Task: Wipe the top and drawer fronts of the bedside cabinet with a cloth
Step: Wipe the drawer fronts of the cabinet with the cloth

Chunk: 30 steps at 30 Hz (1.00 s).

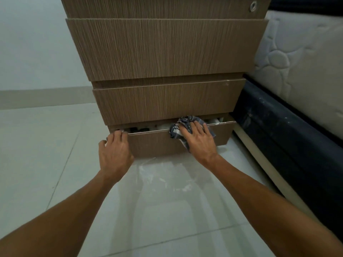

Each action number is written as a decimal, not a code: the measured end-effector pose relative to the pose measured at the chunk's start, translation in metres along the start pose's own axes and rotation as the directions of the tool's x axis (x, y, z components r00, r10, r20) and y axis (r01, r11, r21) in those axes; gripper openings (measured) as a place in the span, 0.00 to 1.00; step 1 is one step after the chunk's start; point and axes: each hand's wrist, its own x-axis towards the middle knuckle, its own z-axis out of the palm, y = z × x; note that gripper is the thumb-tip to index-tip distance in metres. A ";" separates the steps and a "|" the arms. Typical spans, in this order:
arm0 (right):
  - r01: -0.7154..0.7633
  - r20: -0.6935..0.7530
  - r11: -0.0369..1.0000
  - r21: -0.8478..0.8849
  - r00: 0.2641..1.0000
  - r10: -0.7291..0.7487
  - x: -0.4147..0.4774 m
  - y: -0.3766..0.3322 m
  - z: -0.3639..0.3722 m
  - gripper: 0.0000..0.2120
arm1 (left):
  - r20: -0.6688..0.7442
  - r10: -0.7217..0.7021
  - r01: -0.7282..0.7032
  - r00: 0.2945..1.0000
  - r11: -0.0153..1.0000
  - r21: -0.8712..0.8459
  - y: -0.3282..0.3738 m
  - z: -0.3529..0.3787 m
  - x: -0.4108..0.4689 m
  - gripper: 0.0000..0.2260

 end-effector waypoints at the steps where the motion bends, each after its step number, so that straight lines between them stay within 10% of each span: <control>1: -0.020 0.019 1.000 0.002 1.000 0.020 -0.003 0.011 -0.002 0.31 | 0.003 -0.003 0.003 1.000 1.000 0.002 0.001 0.000 0.000 0.27; 15: -0.424 0.140 0.893 0.148 0.903 0.406 -0.031 0.103 -0.016 0.34 | -0.018 0.097 -0.097 0.995 0.995 0.006 0.037 -0.003 0.003 0.24; 20: -0.793 0.171 0.409 0.451 0.527 0.833 -0.056 0.097 -0.017 0.24 | -0.024 0.118 -0.120 0.993 0.990 -0.070 0.032 -0.014 0.017 0.14; 24: -0.635 0.281 -0.072 0.769 0.234 0.931 -0.043 0.073 -0.018 0.20 | 0.021 0.153 -0.146 0.988 0.970 -0.195 0.024 -0.035 0.036 0.12; 27: -0.429 0.577 -0.458 0.778 0.202 0.791 -0.004 0.056 -0.015 0.24 | 0.132 0.146 -0.116 0.980 0.970 -0.214 0.020 -0.045 0.050 0.13; 30: -0.348 0.706 -0.622 0.701 0.217 0.674 0.032 0.035 0.003 0.33 | 0.228 0.121 -0.053 0.966 0.958 -0.282 0.015 -0.045 0.058 0.13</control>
